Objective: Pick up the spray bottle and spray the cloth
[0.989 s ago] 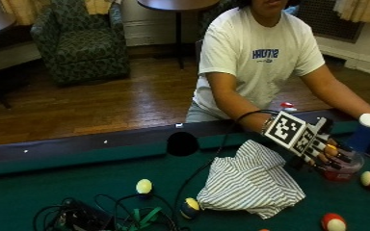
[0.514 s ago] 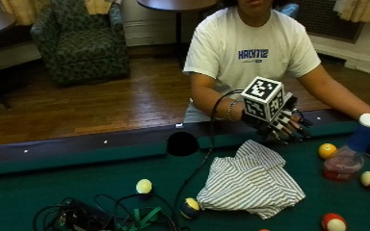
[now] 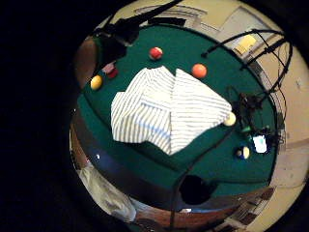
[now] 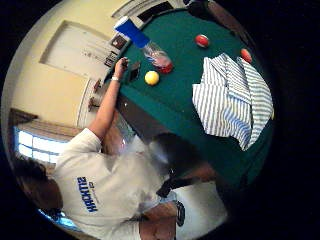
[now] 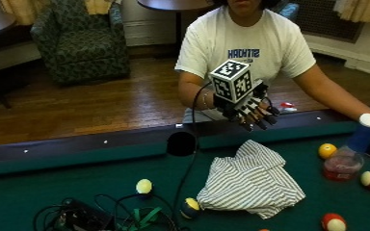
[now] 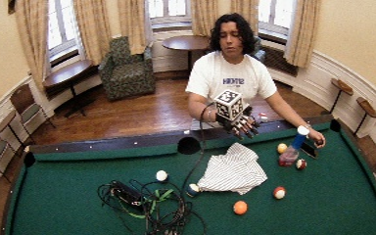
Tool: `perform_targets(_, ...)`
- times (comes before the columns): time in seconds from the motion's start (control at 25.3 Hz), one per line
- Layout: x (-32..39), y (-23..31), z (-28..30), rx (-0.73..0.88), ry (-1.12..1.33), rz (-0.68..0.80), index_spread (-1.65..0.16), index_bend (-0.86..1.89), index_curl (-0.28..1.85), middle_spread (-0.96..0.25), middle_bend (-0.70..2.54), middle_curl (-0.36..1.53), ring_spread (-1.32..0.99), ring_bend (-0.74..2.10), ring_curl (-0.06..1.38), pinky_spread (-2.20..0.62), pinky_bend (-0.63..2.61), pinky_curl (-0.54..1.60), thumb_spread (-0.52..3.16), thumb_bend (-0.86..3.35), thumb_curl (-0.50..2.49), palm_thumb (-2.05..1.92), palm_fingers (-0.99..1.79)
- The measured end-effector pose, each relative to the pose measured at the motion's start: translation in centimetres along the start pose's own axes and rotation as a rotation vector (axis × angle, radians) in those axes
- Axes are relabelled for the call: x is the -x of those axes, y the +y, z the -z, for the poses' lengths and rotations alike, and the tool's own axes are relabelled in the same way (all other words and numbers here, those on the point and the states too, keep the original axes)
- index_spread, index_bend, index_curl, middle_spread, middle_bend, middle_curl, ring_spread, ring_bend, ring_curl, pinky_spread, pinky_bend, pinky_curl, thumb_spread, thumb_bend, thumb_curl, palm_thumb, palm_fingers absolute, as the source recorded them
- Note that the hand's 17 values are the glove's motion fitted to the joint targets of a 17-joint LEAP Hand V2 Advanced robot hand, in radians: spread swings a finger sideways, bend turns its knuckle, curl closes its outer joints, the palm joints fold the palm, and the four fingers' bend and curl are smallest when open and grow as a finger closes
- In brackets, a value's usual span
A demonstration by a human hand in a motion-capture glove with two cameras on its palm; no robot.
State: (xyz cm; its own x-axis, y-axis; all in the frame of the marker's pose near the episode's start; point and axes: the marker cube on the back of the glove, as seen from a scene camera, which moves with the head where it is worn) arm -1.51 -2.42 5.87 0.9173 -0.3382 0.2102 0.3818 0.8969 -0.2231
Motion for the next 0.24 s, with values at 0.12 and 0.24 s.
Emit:
perform_targets(0.12,-0.9,1.2,0.5,-0.013,-0.002,-0.034,-0.42,0.16,0.27,-0.13,0.18,0.34,-0.09,0.39,0.33,0.21,0.39,0.36,0.95,-0.03,0.39,0.47,0.48)
perform_targets(0.24,-1.5,1.8,0.6,-0.02,-0.006,-0.052,-0.43,0.16,0.28,-0.13,0.18,0.34,-0.09,0.38,0.32,0.21,0.38,0.35,0.95,-0.03,0.38,0.47,0.49)
